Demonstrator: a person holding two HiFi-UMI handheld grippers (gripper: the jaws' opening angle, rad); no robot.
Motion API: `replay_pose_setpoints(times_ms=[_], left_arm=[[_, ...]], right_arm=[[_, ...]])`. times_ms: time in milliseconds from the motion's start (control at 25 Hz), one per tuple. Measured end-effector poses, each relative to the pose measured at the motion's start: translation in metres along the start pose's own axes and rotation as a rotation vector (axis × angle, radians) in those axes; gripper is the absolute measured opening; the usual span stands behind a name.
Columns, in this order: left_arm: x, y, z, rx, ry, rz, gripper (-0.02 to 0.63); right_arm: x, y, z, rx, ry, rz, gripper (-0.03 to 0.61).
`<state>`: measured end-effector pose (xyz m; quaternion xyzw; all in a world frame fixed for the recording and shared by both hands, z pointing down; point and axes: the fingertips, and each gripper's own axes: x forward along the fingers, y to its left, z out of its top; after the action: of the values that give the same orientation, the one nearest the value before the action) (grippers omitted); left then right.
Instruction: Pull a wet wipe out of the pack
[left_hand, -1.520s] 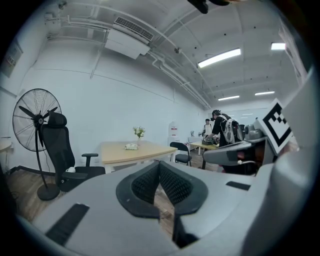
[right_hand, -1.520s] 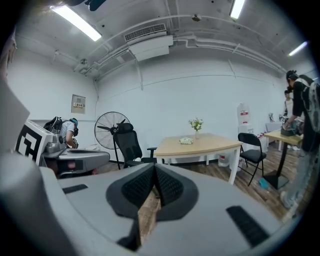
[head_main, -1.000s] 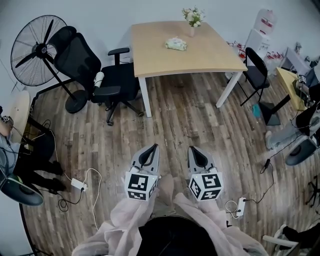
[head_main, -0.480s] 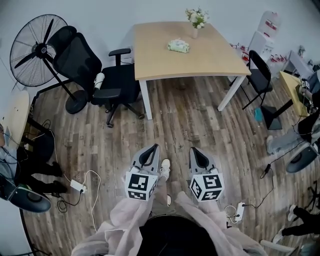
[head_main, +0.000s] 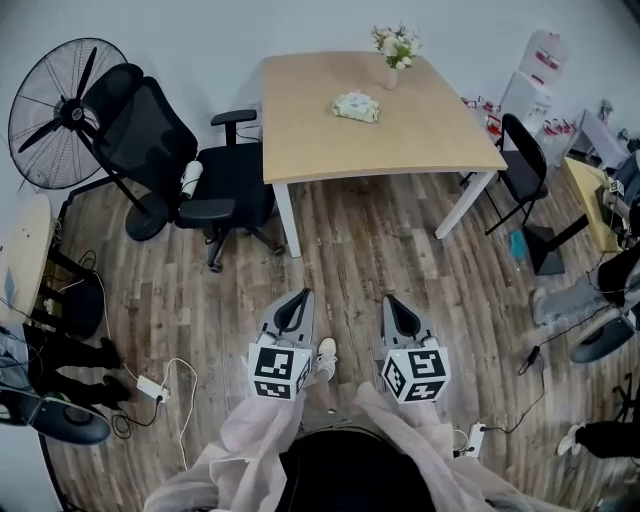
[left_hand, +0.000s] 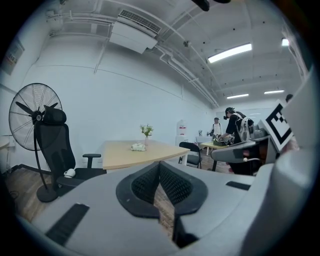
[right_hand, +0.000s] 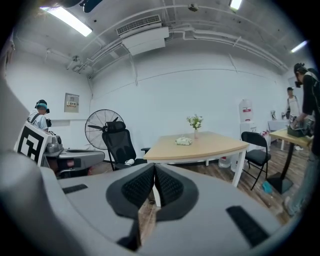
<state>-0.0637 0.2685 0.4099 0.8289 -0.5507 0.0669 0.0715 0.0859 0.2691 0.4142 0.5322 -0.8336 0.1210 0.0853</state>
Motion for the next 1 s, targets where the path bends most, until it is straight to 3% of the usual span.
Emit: replay_pose_setpoints(times_ms=[600, 1000], left_arm=[[0.105, 0.068, 0.036, 0.004, 0.004, 0.027, 0.012], [0.165, 0.098, 0.046, -0.002, 0.004, 0.0, 0.012]], right_arm=[[0.112, -0.043, 0.046, 0.021, -0.003, -0.017, 0.009], [0.165, -0.066, 0.059, 0.03, 0.009, -0.054, 0.011]])
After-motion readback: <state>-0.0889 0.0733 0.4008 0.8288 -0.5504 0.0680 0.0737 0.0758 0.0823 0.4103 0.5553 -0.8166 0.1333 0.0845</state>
